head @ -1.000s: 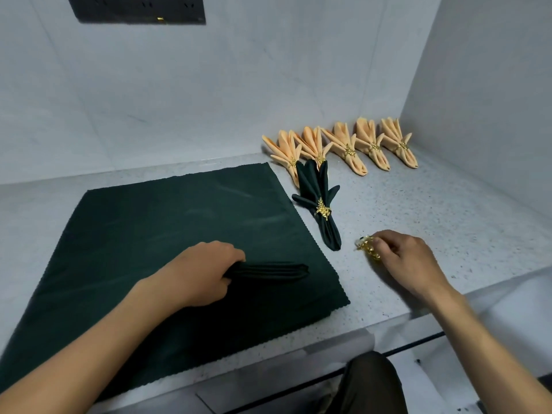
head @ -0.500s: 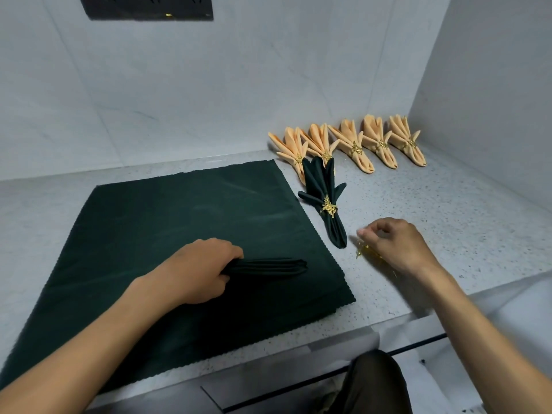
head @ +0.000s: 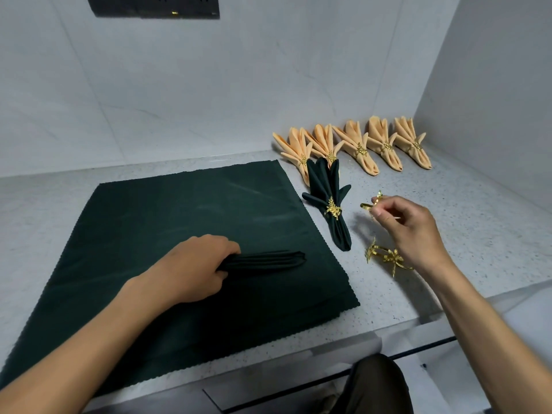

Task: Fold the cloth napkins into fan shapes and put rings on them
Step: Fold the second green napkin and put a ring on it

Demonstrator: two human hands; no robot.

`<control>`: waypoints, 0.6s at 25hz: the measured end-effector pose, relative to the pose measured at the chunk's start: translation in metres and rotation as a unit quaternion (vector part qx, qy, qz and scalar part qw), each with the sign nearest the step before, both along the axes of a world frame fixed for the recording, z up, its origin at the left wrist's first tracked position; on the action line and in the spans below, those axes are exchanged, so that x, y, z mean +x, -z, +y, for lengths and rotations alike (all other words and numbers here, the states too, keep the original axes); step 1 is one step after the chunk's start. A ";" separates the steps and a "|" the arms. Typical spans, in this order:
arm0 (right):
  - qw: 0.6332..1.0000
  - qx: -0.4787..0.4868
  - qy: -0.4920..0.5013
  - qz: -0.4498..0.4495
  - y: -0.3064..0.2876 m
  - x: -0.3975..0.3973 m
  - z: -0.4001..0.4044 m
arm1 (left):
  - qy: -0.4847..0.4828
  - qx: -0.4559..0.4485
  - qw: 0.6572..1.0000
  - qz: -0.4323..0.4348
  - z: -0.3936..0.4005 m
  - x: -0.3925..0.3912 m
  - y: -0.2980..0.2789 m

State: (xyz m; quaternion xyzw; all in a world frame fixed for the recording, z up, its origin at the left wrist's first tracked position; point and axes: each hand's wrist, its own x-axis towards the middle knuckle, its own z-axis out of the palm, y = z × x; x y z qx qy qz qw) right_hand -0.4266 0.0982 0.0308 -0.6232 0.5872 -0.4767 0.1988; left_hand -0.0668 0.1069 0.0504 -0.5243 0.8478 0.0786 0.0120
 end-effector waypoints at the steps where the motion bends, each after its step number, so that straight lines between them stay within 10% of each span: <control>1: 1.000 -0.015 -0.022 -0.009 -0.003 0.008 0.005 | -0.004 -0.004 1.000 0.010 0.001 0.002 -0.002; 6: 0.990 -0.001 -0.108 -0.086 -0.001 0.058 0.027 | -0.022 -0.028 0.999 0.041 0.013 0.014 -0.013; 15: 0.920 0.008 -0.229 0.318 -0.010 0.117 0.024 | 0.000 -0.047 0.999 0.025 0.030 0.026 -0.026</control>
